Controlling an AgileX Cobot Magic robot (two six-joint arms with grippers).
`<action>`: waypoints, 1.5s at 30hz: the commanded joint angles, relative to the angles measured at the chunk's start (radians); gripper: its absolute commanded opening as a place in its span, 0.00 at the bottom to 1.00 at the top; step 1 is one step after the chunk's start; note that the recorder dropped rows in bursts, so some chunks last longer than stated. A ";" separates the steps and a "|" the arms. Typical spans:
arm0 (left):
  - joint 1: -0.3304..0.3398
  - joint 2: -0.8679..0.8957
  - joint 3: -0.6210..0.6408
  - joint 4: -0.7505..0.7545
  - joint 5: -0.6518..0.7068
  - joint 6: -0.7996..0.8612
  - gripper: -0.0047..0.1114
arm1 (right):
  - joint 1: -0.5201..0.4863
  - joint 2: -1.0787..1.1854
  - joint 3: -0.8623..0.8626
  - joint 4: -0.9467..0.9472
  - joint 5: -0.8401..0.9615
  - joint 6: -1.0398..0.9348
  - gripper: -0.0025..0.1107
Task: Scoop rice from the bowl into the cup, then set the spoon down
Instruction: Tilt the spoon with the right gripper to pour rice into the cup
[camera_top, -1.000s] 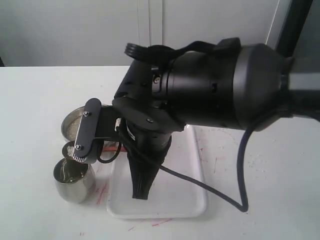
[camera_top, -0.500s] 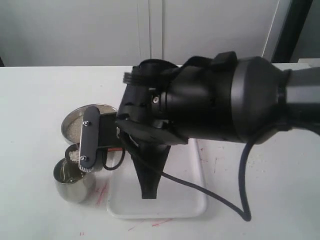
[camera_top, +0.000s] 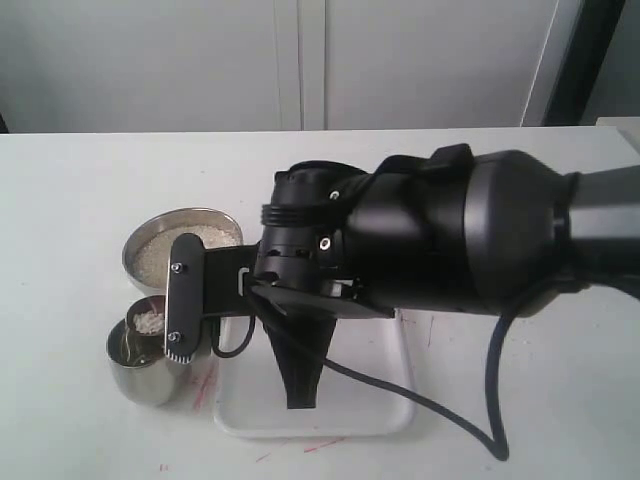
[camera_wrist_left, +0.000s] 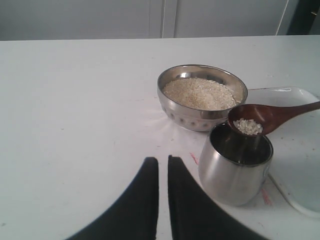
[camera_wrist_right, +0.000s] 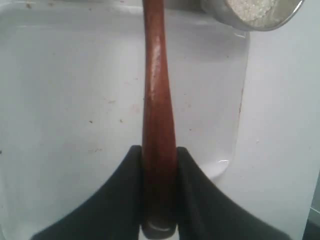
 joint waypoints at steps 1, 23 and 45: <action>0.002 0.001 -0.007 -0.007 -0.003 -0.002 0.16 | 0.004 -0.001 0.005 -0.061 -0.014 0.037 0.02; 0.002 0.001 -0.007 -0.007 -0.003 -0.002 0.16 | 0.049 -0.001 0.106 -0.435 -0.081 0.304 0.02; 0.002 0.001 -0.007 -0.007 -0.003 -0.002 0.16 | 0.100 -0.001 0.179 -0.724 -0.047 0.558 0.02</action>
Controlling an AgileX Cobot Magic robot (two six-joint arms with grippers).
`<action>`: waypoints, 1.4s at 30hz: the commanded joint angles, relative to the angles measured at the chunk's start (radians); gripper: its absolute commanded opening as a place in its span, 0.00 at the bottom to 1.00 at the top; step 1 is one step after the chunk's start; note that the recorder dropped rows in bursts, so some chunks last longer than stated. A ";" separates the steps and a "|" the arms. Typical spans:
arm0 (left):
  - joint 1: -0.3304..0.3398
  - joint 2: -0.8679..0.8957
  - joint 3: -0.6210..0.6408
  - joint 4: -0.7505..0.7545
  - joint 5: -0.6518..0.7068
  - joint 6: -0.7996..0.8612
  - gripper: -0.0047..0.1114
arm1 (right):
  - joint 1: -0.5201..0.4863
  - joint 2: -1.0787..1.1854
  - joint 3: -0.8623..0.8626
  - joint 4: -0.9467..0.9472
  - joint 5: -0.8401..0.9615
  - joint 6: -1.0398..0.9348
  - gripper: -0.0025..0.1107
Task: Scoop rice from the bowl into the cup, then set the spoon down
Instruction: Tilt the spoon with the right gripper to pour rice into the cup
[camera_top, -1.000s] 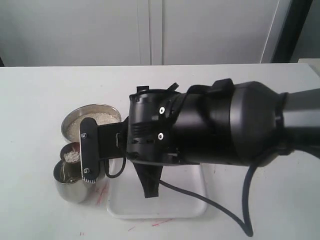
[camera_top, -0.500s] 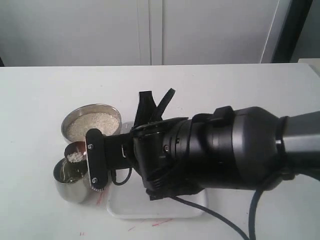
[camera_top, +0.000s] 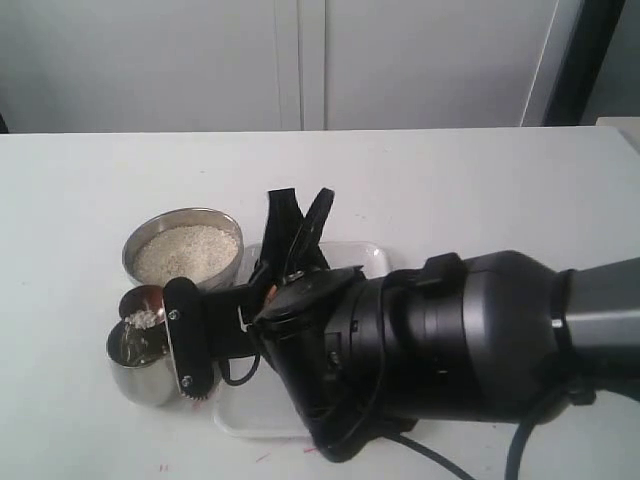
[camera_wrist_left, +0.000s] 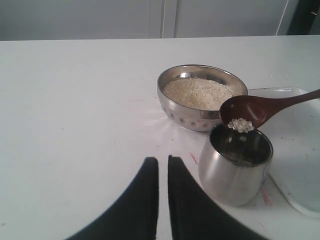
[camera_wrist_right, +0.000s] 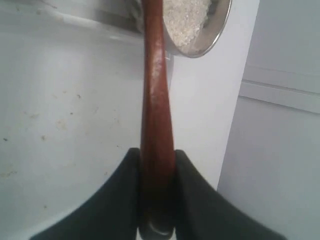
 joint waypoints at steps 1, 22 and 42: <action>0.002 0.001 -0.007 -0.007 -0.003 -0.002 0.16 | 0.017 -0.001 0.005 -0.046 0.024 0.045 0.02; 0.002 0.001 -0.007 -0.007 -0.003 -0.002 0.16 | 0.040 -0.001 0.007 -0.067 0.060 0.058 0.02; 0.002 0.001 -0.007 -0.007 -0.003 -0.002 0.16 | 0.053 -0.001 0.076 -0.152 0.101 0.180 0.02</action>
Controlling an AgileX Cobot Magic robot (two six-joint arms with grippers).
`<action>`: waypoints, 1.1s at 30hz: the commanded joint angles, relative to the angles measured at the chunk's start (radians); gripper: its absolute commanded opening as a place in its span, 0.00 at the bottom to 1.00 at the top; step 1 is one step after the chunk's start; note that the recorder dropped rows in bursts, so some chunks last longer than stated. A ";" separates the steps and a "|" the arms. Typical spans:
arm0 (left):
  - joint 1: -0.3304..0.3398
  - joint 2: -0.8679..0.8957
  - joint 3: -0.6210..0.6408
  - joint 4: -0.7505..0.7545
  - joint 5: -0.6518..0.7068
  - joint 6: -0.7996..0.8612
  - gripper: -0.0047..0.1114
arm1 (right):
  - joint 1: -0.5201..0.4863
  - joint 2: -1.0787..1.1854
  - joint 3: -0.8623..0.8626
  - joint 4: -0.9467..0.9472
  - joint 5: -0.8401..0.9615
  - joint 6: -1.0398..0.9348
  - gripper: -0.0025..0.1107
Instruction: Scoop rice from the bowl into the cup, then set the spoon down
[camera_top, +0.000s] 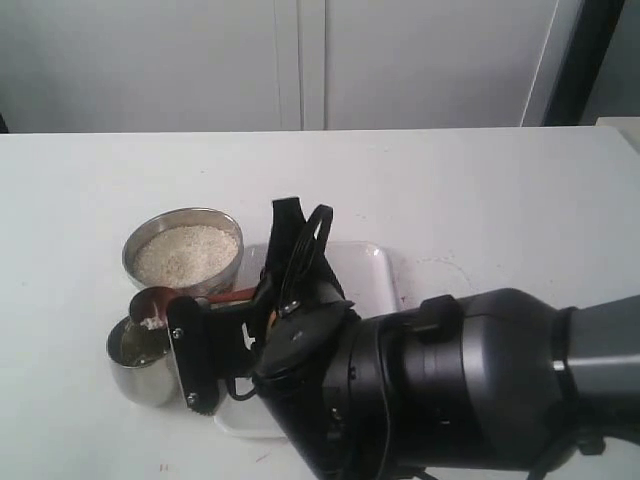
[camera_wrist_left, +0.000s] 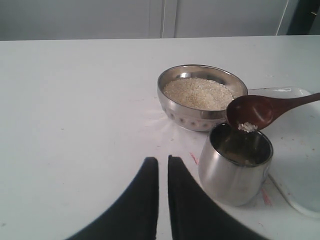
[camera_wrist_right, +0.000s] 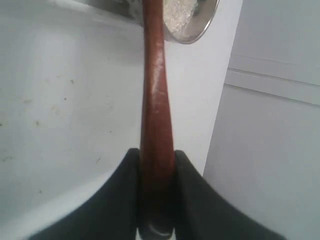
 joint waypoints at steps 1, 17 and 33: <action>0.002 0.001 -0.007 -0.007 -0.003 -0.002 0.16 | 0.004 -0.001 0.038 -0.080 0.010 0.107 0.02; 0.002 0.001 -0.007 -0.007 -0.003 -0.002 0.16 | 0.004 -0.001 0.054 -0.119 -0.021 0.192 0.02; 0.002 0.001 -0.007 -0.007 -0.003 -0.002 0.16 | 0.004 -0.001 0.054 -0.112 -0.012 0.208 0.02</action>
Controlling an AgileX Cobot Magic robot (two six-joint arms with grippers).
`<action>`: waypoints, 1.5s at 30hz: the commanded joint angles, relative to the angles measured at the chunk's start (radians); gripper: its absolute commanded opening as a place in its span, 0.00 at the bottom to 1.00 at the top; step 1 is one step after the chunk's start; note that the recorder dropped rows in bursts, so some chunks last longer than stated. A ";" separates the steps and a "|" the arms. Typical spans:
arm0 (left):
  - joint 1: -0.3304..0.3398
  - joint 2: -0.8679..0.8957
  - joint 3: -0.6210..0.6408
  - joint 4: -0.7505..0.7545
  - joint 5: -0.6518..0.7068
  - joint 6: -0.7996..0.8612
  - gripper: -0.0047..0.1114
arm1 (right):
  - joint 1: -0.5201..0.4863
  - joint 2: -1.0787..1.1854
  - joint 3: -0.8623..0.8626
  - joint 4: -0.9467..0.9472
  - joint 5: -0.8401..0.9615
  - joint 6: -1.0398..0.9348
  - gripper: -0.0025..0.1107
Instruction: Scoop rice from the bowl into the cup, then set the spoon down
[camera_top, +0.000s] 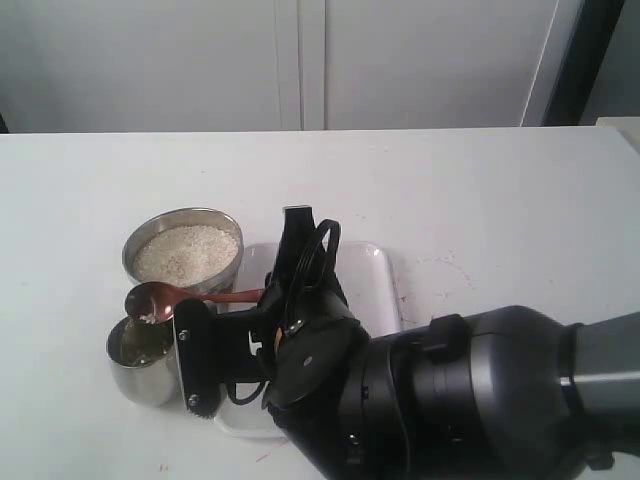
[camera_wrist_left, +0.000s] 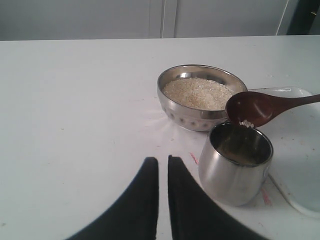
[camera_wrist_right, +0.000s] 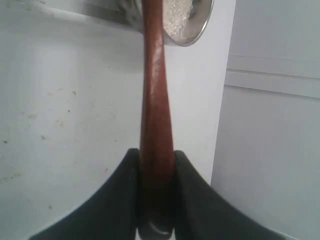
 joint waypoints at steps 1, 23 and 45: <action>0.002 0.001 -0.007 -0.007 -0.003 -0.002 0.16 | 0.004 -0.001 0.004 0.001 0.009 0.011 0.02; 0.002 0.001 -0.007 -0.007 -0.003 -0.002 0.16 | 0.004 -0.001 0.004 0.019 -0.020 0.011 0.02; 0.002 0.001 -0.007 -0.007 -0.003 -0.002 0.16 | 0.004 -0.001 0.004 0.052 -0.017 0.011 0.02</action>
